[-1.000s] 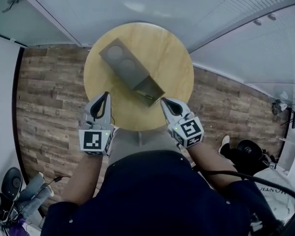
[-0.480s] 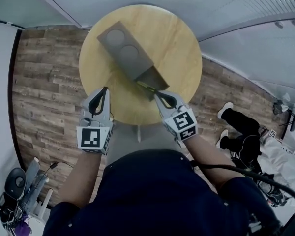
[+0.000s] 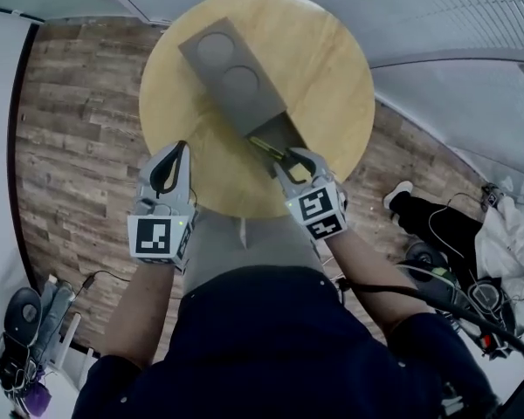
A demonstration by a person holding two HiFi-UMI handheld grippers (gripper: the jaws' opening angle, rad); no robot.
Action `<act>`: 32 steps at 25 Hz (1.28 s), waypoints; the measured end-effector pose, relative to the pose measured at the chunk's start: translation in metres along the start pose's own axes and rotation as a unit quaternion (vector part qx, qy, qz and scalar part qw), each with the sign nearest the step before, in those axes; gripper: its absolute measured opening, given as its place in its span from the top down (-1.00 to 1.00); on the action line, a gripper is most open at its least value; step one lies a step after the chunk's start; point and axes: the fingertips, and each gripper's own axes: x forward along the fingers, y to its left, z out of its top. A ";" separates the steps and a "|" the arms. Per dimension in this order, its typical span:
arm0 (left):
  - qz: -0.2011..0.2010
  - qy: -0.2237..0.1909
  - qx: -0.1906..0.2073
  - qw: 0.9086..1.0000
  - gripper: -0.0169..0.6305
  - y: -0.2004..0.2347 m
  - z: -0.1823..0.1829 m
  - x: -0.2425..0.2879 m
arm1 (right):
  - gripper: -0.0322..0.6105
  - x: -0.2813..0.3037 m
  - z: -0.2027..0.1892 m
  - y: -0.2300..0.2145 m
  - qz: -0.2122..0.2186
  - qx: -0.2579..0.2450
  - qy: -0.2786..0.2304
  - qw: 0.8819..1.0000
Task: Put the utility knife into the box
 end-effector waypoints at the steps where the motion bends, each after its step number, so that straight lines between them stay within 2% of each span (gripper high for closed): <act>1: 0.009 0.003 -0.003 1.000 0.94 0.009 -0.002 0.000 | 0.51 0.004 0.000 -0.001 0.000 -0.006 0.010 1.000; 6: 0.037 0.012 -0.015 0.999 0.94 0.045 -0.001 0.021 | 0.50 0.035 0.001 -0.017 0.022 -0.039 0.063 0.997; 15: 0.051 0.004 -0.044 0.998 0.94 0.041 -0.014 0.001 | 0.50 0.035 -0.010 -0.007 0.035 -0.055 0.111 0.992; 19: 0.052 0.007 -0.047 0.998 0.94 0.042 -0.021 0.000 | 0.50 0.037 -0.011 -0.003 0.039 -0.090 0.143 0.985; 23: 0.058 0.003 -0.052 0.997 0.94 0.052 -0.019 0.003 | 0.50 0.047 -0.015 -0.003 0.048 -0.095 0.180 0.978; 27: 0.059 0.005 -0.065 0.996 0.94 0.059 -0.018 0.008 | 0.60 0.053 -0.014 -0.007 0.052 -0.109 0.198 0.973; 32: 0.065 0.003 -0.078 0.995 0.94 0.062 -0.017 0.005 | 0.60 0.060 -0.018 -0.004 0.063 -0.144 0.246 0.957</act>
